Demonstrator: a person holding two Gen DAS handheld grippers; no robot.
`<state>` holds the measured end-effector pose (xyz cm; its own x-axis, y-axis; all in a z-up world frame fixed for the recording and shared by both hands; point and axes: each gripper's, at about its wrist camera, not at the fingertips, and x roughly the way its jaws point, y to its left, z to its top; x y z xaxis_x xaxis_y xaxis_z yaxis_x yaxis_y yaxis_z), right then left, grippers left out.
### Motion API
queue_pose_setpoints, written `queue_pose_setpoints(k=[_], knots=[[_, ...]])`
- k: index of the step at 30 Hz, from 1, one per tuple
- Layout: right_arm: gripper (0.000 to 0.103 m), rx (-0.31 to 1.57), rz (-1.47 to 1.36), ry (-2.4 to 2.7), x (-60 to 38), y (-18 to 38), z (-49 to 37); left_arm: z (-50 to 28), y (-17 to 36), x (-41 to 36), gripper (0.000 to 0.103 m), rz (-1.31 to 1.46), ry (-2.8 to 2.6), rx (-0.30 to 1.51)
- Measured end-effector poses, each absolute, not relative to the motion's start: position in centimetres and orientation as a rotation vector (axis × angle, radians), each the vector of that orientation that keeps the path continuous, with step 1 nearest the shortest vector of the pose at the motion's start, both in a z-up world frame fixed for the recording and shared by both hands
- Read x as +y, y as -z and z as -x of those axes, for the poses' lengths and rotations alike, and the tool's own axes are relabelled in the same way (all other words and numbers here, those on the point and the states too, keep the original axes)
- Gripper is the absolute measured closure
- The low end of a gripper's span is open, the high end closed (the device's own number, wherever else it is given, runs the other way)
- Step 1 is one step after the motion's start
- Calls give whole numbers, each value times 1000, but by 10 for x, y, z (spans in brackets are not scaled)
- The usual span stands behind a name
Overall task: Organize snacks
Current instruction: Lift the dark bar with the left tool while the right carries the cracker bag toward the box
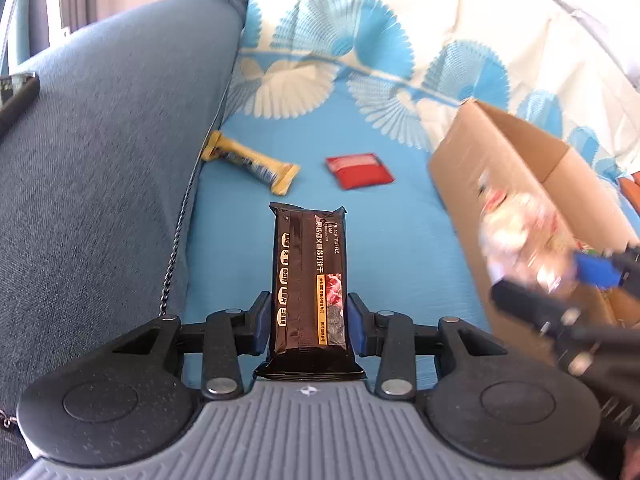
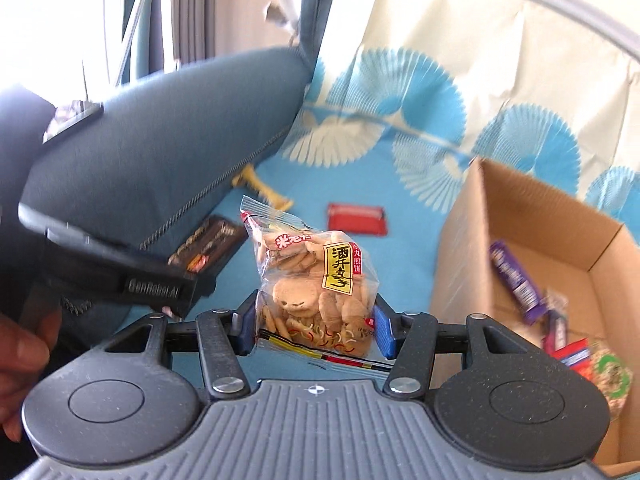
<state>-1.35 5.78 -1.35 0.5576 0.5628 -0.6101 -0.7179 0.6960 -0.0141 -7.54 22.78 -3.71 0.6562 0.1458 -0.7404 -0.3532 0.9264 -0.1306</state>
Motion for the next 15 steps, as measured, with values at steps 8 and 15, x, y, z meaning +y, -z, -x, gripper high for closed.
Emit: queue_pose_setpoints(k=[8,15], knots=[[47,493,216,-697,7,-29,6,77,33,220,60,260,-282,776],[47,419,178,-574,-53,-54,-14,77,32,213,60,221,-269,750]])
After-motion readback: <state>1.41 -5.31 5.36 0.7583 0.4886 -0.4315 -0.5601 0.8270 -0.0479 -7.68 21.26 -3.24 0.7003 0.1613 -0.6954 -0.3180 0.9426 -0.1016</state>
